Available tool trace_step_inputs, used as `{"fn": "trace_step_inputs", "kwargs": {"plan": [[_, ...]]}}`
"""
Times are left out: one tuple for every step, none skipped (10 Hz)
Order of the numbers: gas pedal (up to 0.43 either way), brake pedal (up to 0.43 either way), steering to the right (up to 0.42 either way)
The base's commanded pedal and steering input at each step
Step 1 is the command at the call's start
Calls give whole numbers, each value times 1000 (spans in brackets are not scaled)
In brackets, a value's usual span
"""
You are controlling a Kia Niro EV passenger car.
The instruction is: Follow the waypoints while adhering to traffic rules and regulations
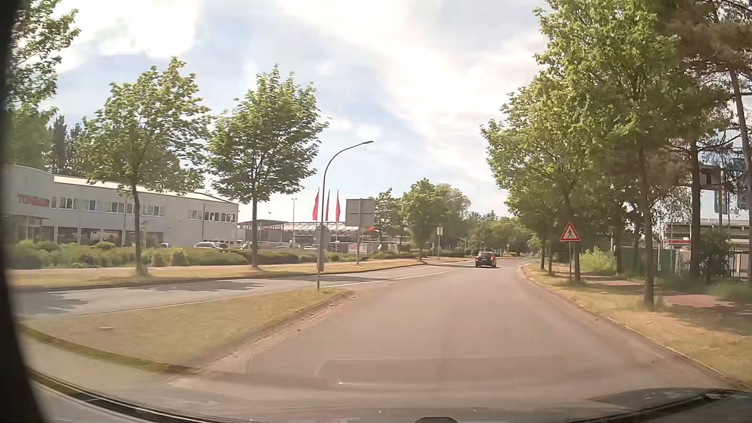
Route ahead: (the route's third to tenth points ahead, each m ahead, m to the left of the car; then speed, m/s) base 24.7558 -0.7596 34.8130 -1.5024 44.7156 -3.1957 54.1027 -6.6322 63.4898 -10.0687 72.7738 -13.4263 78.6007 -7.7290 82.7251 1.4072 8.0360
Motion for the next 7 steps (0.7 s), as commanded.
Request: {"fn": "trace_step_inputs", "kwargs": {"plan": [[268, 0, 107], [268, 0, 93], [268, 0, 82], [268, 0, 71], [268, 0, 62], [268, 0, 54], [268, 0, 48]]}}
